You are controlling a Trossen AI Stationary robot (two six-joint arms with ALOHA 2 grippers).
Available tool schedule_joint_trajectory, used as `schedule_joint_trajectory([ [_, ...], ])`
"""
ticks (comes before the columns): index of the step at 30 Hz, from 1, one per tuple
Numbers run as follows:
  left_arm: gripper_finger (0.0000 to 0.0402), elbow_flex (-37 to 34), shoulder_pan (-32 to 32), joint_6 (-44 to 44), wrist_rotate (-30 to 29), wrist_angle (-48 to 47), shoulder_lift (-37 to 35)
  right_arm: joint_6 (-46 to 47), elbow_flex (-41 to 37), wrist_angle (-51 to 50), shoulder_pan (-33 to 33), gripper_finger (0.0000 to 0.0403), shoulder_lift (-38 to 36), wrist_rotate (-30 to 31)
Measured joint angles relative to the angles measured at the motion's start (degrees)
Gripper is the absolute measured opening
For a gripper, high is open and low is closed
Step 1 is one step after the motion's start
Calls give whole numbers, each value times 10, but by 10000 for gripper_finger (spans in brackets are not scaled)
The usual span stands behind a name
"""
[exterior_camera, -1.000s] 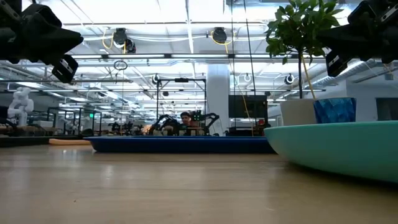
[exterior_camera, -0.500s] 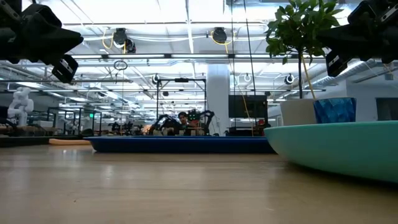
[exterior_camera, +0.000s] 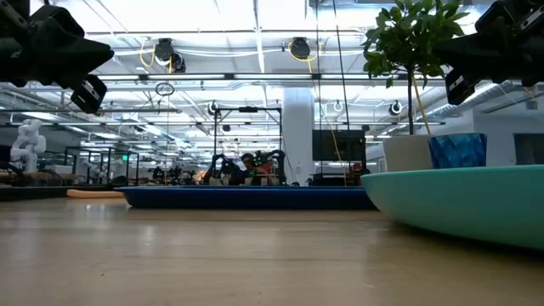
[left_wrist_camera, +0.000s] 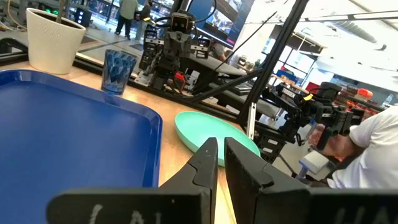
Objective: Pick and place plate/cup/fork/spoon on tray
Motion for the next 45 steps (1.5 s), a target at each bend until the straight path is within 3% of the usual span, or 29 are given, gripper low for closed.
schedule_joint_trajectory([
  [5,31,0,0,-11,-40,46,0,0,0,1,0,0,0,0],
  [14,31,0,0,-13,-46,100,0,0,0,28,0,0,0,2],
  [21,31,0,1,33,-50,105,0,-8,0,62,0,0,0,3],
  [31,31,0,37,139,-130,109,12,-49,6,130,0,24,12,75],
  [45,31,0,53,146,-117,93,80,-32,6,133,0,50,46,69],
])
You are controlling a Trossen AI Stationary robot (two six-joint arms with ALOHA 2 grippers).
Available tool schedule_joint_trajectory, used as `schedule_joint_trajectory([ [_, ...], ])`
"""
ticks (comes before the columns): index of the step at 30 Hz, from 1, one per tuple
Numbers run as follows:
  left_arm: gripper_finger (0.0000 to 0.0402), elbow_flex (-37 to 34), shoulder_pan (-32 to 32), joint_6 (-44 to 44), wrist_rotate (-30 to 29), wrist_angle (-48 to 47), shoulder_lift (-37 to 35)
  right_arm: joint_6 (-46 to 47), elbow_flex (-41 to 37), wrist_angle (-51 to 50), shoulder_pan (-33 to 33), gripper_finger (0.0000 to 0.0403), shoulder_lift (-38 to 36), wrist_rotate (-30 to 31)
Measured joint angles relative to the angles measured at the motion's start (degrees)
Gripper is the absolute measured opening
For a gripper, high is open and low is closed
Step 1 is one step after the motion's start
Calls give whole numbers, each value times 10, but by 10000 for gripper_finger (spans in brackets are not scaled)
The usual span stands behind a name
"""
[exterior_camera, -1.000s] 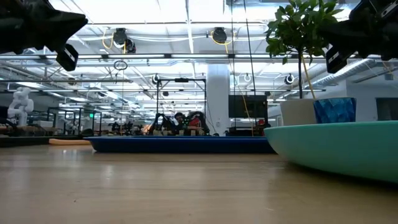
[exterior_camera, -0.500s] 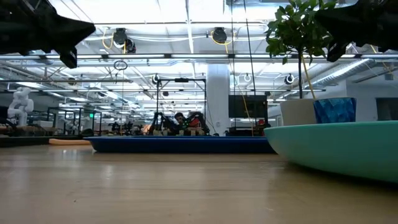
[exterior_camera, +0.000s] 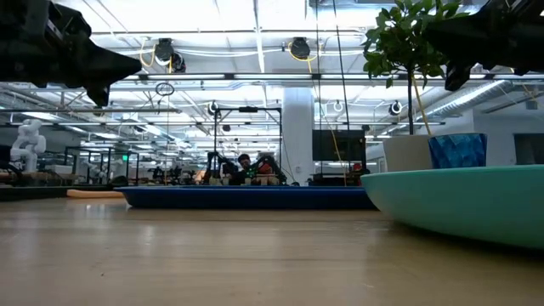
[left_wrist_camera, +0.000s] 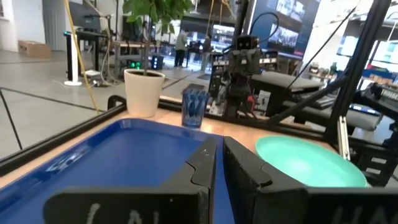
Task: Pick and place plate/cup/fork/spoon on tray
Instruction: Put the light blue plate on the blue tray
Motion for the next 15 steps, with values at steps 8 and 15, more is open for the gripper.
schedule_joint_trajectory([
  [8,31,0,0,2,0,2,3,2,0,0,0,50,12,-7],
  [15,31,83,0,2,-28,-125,8,0,0,10,0,50,17,-7],
])
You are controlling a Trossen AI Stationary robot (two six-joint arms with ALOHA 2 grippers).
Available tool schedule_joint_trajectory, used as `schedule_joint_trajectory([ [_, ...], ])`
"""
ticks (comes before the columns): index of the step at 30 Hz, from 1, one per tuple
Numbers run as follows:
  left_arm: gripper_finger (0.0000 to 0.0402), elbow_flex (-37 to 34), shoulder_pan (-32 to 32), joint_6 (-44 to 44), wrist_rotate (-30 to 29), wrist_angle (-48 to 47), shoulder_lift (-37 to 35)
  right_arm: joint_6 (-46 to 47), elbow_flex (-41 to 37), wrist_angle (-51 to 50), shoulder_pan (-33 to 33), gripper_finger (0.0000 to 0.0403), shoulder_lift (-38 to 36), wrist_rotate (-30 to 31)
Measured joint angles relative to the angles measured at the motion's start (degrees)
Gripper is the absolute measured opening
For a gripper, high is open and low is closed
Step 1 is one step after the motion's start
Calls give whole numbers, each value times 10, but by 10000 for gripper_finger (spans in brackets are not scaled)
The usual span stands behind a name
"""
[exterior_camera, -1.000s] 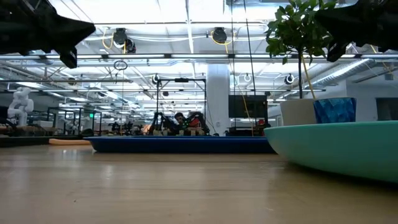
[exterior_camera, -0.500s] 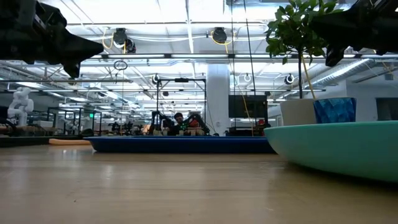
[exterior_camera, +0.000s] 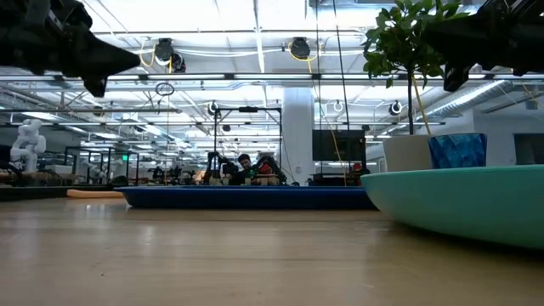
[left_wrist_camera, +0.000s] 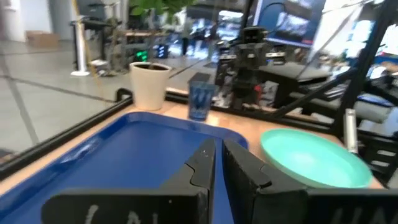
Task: Pick and place plate/cup/fork/spoon on tray
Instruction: Put the light blue plate on the blue tray
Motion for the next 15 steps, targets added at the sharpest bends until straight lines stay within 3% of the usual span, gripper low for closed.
schedule_joint_trajectory([
  [6,31,120,0,-2,-48,-106,63,-28,0,3,0,50,1,14],
  [15,31,282,0,-42,-138,-318,255,-47,0,3,0,50,15,29],
])
